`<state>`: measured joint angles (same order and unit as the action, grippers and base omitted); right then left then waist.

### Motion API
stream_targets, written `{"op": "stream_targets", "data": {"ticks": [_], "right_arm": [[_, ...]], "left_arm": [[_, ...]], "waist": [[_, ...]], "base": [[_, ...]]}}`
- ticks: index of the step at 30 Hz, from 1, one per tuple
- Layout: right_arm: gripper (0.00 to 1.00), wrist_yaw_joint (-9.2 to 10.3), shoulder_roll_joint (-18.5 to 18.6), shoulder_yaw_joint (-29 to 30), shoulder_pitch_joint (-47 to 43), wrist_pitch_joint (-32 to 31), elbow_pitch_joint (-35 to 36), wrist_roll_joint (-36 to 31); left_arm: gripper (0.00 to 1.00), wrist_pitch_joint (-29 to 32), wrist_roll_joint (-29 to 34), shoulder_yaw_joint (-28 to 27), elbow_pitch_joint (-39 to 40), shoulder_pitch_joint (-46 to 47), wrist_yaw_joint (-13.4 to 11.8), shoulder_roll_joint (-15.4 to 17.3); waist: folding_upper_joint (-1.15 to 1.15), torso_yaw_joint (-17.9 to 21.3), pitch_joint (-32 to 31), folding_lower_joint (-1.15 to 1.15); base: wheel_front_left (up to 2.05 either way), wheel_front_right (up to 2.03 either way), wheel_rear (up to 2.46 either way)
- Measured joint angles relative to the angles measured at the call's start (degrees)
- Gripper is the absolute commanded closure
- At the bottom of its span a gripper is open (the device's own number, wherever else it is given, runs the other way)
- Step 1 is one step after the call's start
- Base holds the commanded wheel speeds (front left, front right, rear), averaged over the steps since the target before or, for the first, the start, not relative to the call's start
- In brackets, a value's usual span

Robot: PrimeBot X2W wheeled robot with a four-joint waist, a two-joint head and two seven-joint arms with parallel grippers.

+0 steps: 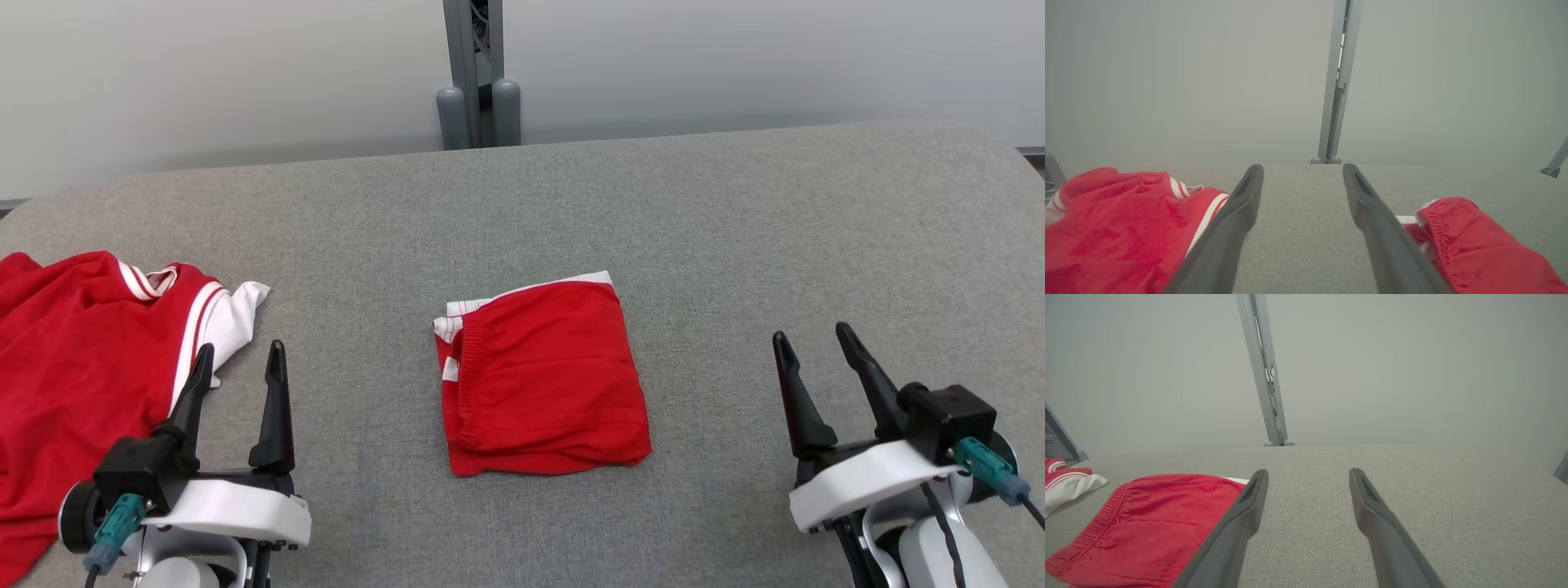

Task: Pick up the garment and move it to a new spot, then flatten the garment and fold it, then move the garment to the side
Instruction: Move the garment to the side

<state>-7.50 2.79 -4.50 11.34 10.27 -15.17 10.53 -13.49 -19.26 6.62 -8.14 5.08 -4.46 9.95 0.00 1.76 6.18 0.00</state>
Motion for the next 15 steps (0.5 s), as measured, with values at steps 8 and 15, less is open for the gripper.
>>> {"op": "stream_targets", "data": {"ticks": [8, 15], "right_arm": [[0.00, 0.00, 0.0, 0.0, -4.2, -3.3, 5.5, -0.4], [0.00, 0.00, 0.0, -0.2, -4.5, -4.9, 7.4, -0.5]], "left_arm": [[0.00, 1.3, 0.0, 0.6, 1.2, -1.3, -0.3, 0.3], [0.00, 1.8, 0.1, 1.5, 1.8, -0.7, -0.5, 0.6]], "waist": [[0.00, 0.1, 0.0, 0.00], [0.00, -0.5, 1.1, 0.00]], "base": [[0.00, 0.00, 0.00], [0.00, 0.00, 0.00]]}}
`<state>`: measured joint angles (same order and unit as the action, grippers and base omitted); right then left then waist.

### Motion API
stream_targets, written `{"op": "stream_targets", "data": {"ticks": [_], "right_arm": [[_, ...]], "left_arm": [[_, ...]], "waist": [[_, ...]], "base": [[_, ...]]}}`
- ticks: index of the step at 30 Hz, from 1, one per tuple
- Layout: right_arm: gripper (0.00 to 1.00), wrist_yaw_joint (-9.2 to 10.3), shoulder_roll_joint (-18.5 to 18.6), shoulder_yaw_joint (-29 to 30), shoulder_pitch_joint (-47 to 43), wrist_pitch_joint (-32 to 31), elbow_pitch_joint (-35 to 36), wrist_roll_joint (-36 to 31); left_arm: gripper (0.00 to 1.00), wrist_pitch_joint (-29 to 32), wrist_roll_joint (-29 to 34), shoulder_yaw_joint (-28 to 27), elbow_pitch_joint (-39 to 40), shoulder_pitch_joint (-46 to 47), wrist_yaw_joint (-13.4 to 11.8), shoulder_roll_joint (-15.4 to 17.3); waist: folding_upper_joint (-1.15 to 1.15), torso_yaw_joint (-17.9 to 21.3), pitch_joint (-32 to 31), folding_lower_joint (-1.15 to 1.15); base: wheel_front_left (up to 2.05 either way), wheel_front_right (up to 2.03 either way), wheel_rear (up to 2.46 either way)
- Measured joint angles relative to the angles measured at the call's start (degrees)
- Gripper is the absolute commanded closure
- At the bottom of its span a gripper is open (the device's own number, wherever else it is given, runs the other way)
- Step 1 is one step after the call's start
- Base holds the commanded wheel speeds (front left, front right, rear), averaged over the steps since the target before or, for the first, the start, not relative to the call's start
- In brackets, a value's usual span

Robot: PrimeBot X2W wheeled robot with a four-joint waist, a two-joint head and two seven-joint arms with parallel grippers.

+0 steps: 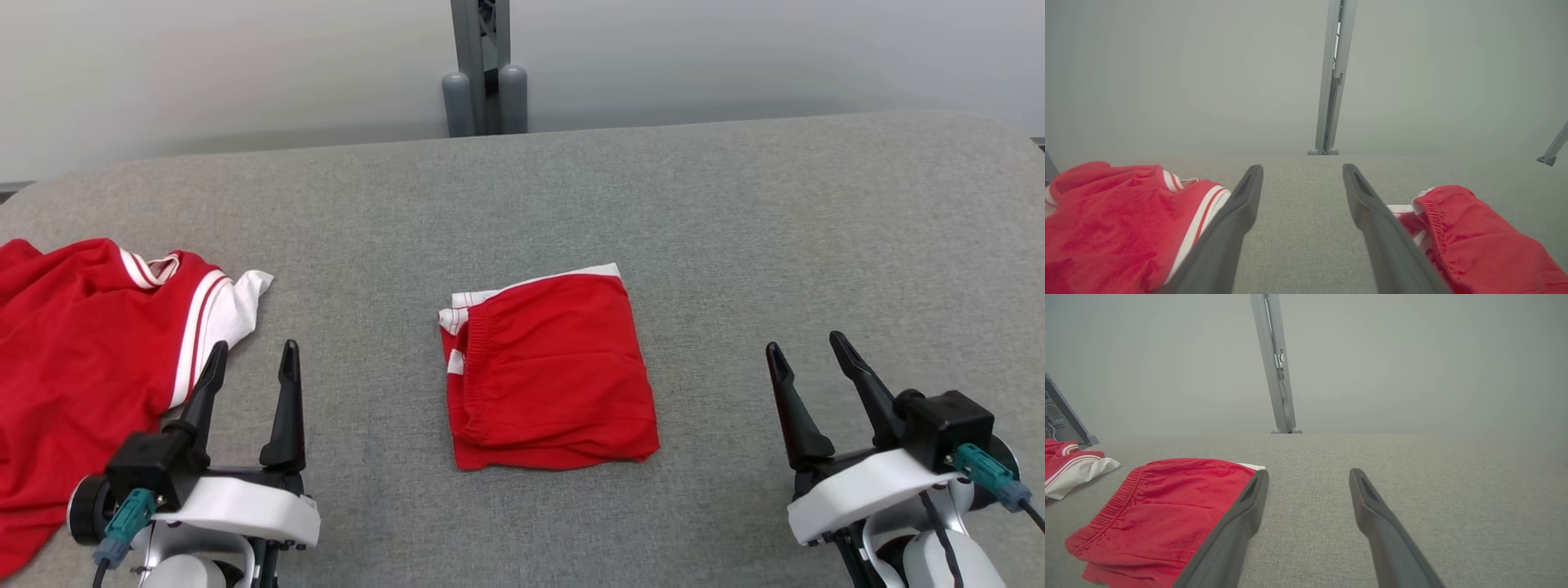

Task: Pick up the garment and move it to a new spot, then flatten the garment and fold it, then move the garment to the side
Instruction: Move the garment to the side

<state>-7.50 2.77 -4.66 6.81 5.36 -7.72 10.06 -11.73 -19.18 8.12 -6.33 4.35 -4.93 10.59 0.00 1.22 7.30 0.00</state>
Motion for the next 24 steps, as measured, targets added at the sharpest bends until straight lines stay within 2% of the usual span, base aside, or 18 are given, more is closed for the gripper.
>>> {"op": "stream_targets", "data": {"ticks": [8, 17, 24], "right_arm": [[0.00, 0.00, 0.7, -5.3, 5.1, -5.3, -5.1, 0.3], [0.00, 0.00, 1.5, -11.4, 9.1, -9.4, -14.3, 4.6], [0.00, 0.00, 0.8, -15.0, 9.1, -10.9, -15.9, 9.7]], "left_arm": [[0.00, -0.4, 0.1, 0.7, 0.3, 2.0, 0.1, -0.1], [0.00, -1.4, -0.1, 1.3, -2.1, 3.2, 0.6, -0.6], [0.00, -2.1, -0.2, 1.2, -3.3, 4.2, 0.8, -0.7]], "waist": [[0.00, -2.0, 2.4, 0.00], [0.00, -4.9, 5.4, 0.00], [0.00, -5.2, 6.6, 0.00]], "base": [[0.00, 0.00, 0.00], [0.00, 0.00, 0.00], [0.00, 0.00, 0.00]]}}
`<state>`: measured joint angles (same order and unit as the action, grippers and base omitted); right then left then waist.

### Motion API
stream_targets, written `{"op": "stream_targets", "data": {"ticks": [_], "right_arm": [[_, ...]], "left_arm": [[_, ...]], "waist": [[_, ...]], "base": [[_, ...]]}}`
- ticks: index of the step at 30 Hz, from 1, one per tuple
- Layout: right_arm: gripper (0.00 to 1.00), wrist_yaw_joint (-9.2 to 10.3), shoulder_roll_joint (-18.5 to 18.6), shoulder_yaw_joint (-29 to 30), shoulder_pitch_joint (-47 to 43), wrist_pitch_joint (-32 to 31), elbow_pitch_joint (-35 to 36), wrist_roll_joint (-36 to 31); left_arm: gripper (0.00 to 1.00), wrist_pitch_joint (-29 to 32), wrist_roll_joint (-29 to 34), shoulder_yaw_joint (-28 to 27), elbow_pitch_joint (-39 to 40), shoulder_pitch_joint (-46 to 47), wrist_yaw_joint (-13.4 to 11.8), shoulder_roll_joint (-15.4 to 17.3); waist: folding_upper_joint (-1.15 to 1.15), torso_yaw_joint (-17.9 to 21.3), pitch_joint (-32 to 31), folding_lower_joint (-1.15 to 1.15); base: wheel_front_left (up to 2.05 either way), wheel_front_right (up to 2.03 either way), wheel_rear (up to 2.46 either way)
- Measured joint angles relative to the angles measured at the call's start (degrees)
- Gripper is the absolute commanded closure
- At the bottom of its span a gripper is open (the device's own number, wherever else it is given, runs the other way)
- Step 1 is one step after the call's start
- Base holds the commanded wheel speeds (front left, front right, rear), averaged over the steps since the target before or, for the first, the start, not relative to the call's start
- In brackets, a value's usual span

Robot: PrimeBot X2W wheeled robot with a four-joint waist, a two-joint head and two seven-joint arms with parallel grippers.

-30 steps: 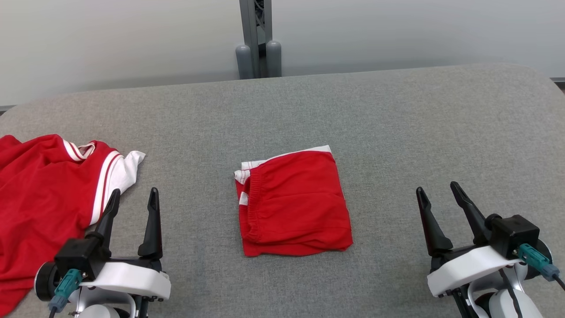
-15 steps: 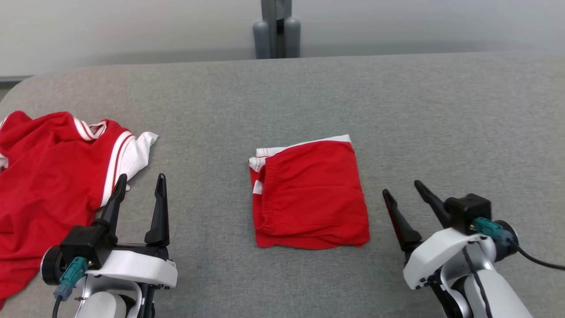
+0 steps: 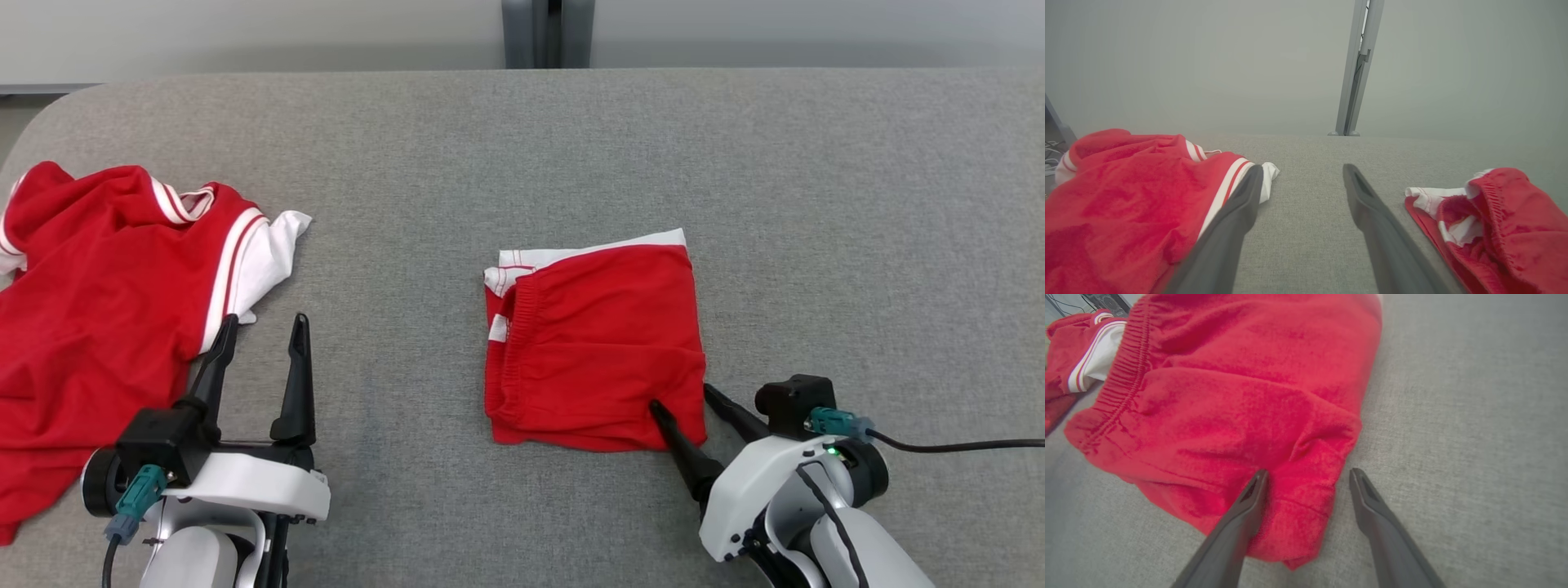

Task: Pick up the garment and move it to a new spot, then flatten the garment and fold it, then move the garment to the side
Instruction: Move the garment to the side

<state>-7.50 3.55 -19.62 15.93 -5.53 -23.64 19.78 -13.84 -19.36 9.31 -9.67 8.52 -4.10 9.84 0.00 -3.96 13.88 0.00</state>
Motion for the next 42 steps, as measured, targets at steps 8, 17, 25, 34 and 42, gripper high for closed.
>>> {"op": "stream_targets", "data": {"ticks": [8, 17, 25, 34, 42], "right_arm": [[1.00, -0.01, -0.5, -0.9, 0.8, 2.6, 0.0, -0.2], [1.00, -0.02, -0.7, 3.6, -0.5, 5.7, 1.3, -6.7], [1.00, -0.01, -0.6, 10.2, -2.6, 7.7, 2.4, -10.6], [1.00, -0.01, -0.7, 14.5, 0.4, 12.3, -0.7, -10.7], [1.00, -0.01, -0.8, 19.8, 9.5, 17.7, -8.7, -10.2]], "left_arm": [[0.00, -0.4, 0.0, -0.1, -0.5, 1.4, 0.1, 0.1], [0.00, -0.3, 0.3, -0.1, 2.5, 1.8, -0.3, 1.1], [0.00, 2.9, 1.8, 0.8, 7.8, 3.2, -0.2, 3.6], [0.00, 7.6, 3.7, 2.2, 13.4, 5.7, 0.0, 6.4], [0.00, 10.2, 4.6, 3.2, 15.5, 7.6, 0.4, 7.7]], "waist": [[0.00, 1.8, 0.8, 0.00], [0.00, 6.7, 1.4, 0.00], [0.00, 14.5, 3.0, 0.00], [0.00, 24.0, 6.3, 0.00], [0.00, 28.4, 9.5, 0.00]], "base": [[0.00, 0.00, 0.00], [0.00, 0.00, 0.00], [0.00, 0.00, 0.00], [0.00, 0.00, 0.00], [0.00, 0.00, 0.00]]}}
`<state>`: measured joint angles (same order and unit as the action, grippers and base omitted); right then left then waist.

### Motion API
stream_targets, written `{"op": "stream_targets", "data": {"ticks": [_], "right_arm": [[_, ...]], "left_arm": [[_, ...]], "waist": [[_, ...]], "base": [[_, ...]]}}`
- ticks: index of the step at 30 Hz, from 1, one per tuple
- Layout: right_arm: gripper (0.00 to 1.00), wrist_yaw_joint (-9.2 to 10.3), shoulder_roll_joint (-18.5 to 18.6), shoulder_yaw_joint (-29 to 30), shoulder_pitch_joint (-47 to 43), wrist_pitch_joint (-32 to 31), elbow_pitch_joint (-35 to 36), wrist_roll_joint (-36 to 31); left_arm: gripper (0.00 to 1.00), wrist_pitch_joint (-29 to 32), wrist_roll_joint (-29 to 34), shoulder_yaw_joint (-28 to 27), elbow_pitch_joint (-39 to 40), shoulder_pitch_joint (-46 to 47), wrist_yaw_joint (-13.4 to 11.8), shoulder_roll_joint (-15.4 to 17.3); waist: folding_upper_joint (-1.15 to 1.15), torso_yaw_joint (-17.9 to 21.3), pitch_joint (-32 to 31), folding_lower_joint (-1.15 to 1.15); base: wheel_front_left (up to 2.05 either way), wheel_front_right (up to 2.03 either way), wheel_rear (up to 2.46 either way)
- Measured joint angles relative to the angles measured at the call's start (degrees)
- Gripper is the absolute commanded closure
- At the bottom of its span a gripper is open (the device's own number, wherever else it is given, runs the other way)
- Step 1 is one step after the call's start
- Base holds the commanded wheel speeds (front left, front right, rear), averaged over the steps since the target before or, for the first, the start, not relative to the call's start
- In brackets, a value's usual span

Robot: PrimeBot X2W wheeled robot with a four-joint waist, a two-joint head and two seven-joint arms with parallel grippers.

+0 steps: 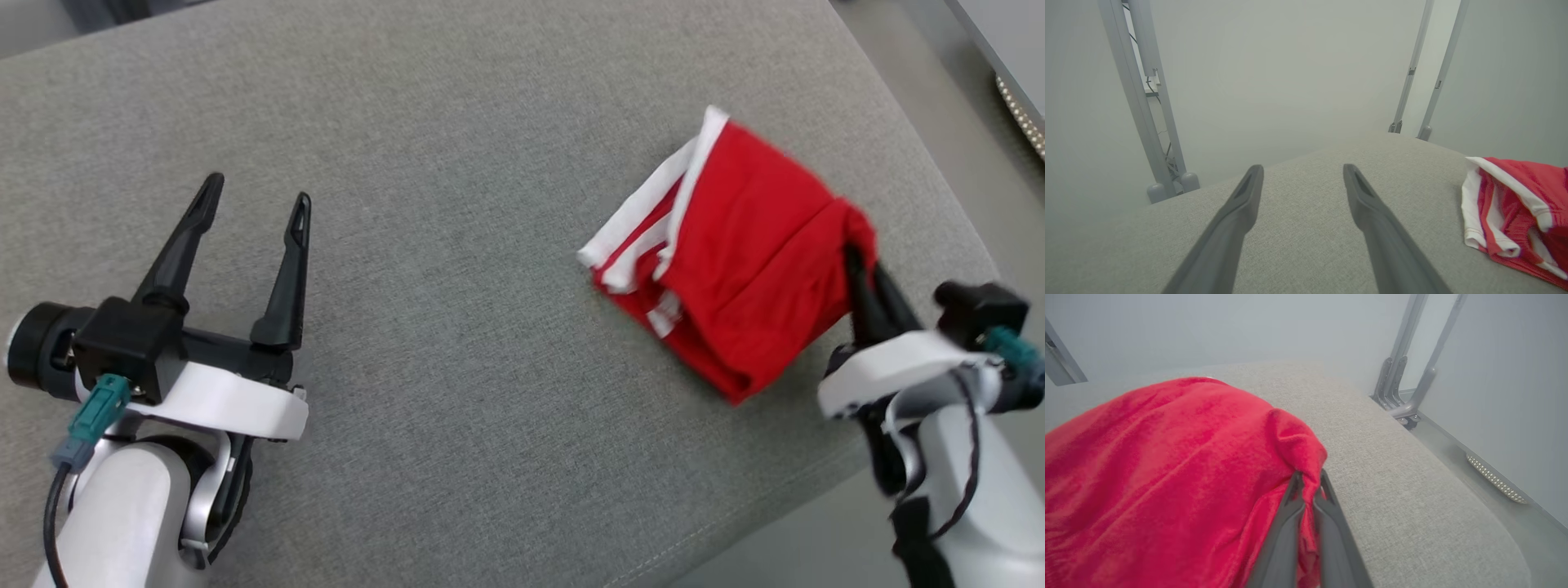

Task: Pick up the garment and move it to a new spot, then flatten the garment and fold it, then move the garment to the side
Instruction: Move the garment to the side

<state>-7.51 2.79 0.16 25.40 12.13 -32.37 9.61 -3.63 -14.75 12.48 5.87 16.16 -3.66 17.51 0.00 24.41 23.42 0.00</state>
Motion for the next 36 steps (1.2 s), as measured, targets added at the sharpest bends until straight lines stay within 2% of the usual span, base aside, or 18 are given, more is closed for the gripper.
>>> {"op": "stream_targets", "data": {"ticks": [9, 19, 20, 21, 22, 30, 36], "right_arm": [[1.00, 0.00, 3.0, 11.2, 8.4, 2.6, -8.5, -5.0], [1.00, 0.00, 1.8, 20.2, 8.5, 3.0, -6.1, -11.4], [0.88, 0.00, 1.5, 20.3, 8.5, 3.0, -6.1, -11.7], [0.51, 0.00, 1.3, 20.7, 8.5, 3.0, -6.2, -11.8], [0.00, 0.00, 1.1, 21.1, 8.5, 3.0, -6.3, -12.0], [0.00, 0.00, 0.4, 23.2, 7.8, 3.0, -1.2, -12.7], [0.00, 0.00, 0.1, 17.7, 5.3, 3.0, 9.0, -9.3]], "left_arm": [[0.00, 1.6, 0.5, 0.6, 1.8, 1.1, 0.1, 1.3], [0.00, 1.7, 0.5, 1.1, 1.8, 1.8, 0.1, 1.4], [0.00, 1.7, 0.5, 1.2, 1.7, 1.9, 0.1, 1.4], [0.00, 1.6, 0.5, 1.2, 1.6, 2.0, 0.1, 1.4], [0.00, 1.6, 0.4, 1.3, 1.5, 2.1, 0.1, 1.4], [0.00, 0.3, -0.2, 1.7, -0.1, 2.4, 0.1, 0.8], [0.00, -1.1, -1.0, 1.5, -1.2, 1.7, -0.6, 0.2]], "waist": [[0.00, 0.3, 2.7, 0.00], [0.00, 0.0, 3.8, 0.00], [0.00, 0.0, 3.8, 0.00], [0.00, 0.0, 3.8, 0.00], [0.00, 0.0, 3.8, 0.00], [0.00, -1.0, 2.6, 0.00], [0.00, -2.5, 0.9, 0.00]], "base": [[0.00, 0.00, 0.00], [0.00, 0.00, 0.00], [0.00, 0.00, 0.00], [0.00, 0.00, 0.00], [0.00, 0.00, 0.00], [0.00, 0.00, 0.00], [0.00, 0.00, 0.00]]}}
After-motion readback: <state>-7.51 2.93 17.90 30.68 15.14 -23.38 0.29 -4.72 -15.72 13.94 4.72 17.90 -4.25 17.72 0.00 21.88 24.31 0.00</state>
